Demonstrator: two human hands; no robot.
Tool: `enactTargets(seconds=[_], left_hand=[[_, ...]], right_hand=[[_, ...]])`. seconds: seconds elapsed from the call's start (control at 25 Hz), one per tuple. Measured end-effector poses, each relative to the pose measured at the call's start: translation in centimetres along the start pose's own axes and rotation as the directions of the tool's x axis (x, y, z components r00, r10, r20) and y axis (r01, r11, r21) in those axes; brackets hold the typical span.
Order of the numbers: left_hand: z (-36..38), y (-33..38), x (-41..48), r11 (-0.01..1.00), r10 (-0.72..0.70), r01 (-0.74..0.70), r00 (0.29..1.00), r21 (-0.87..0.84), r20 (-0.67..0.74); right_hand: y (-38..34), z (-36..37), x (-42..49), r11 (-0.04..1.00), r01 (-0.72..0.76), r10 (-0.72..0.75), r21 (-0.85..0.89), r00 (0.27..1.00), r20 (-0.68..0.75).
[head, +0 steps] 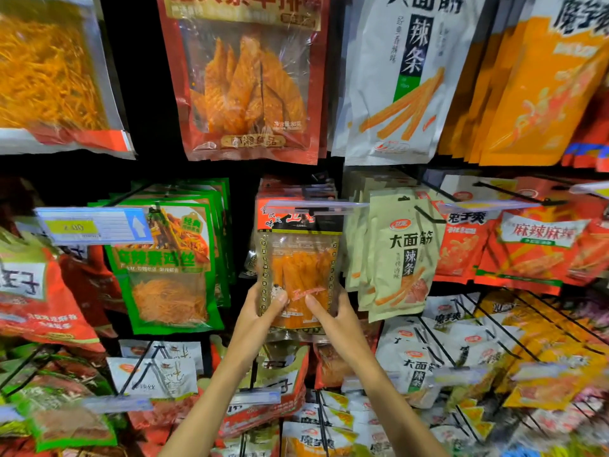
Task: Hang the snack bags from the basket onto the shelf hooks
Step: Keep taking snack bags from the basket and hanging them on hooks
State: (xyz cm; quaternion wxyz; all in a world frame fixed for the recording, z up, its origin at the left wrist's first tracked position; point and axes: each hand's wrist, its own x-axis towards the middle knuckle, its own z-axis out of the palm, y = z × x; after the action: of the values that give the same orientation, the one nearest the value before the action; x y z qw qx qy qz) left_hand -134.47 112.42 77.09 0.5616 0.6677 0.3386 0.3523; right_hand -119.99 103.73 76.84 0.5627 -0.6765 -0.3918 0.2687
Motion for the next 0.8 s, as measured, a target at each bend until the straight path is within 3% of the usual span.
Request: enactTargets(seconds=[0.2,0.36,0.44,0.6,0.68,0.8], left_hand=[[-0.7,1.0,-0.6,0.996,-0.035,0.035,0.999,0.084,-0.005],[-0.5,1.9,-1.2,0.96,-0.053,0.07,0.996,0.273,-0.068],[-0.4,2.7,-1.7,0.927,0.003,0.032,0.996,0.373,-0.091],[-0.5,4.2,-3.1,0.705,0.214,-0.039,0.964,0.708,-0.16],[-0.7,4.6,-3.9,0.618,0.216,-0.004,0.962,0.786,-0.165],[-0.8,5.0,-5.9,0.478,0.202,0.086,0.958,0.874,-0.205]], right_hand=[[-1.3,-1.3,-0.4,0.981,-0.014,0.022,-0.193,0.999,0.041],[-2.1,-2.3,-0.6,0.929,0.01,0.013,-0.37,0.998,0.062],[-2.2,-2.9,-0.5,0.868,0.028,0.01,-0.496,0.997,0.074],[-3.7,-4.8,-1.2,0.689,0.105,-0.023,-0.717,0.992,0.123],[-4.0,-6.0,-1.6,0.617,0.134,-0.006,-0.775,0.986,0.165],[-4.5,-7.7,-2.6,0.593,0.201,0.014,-0.78,0.966,0.259]])
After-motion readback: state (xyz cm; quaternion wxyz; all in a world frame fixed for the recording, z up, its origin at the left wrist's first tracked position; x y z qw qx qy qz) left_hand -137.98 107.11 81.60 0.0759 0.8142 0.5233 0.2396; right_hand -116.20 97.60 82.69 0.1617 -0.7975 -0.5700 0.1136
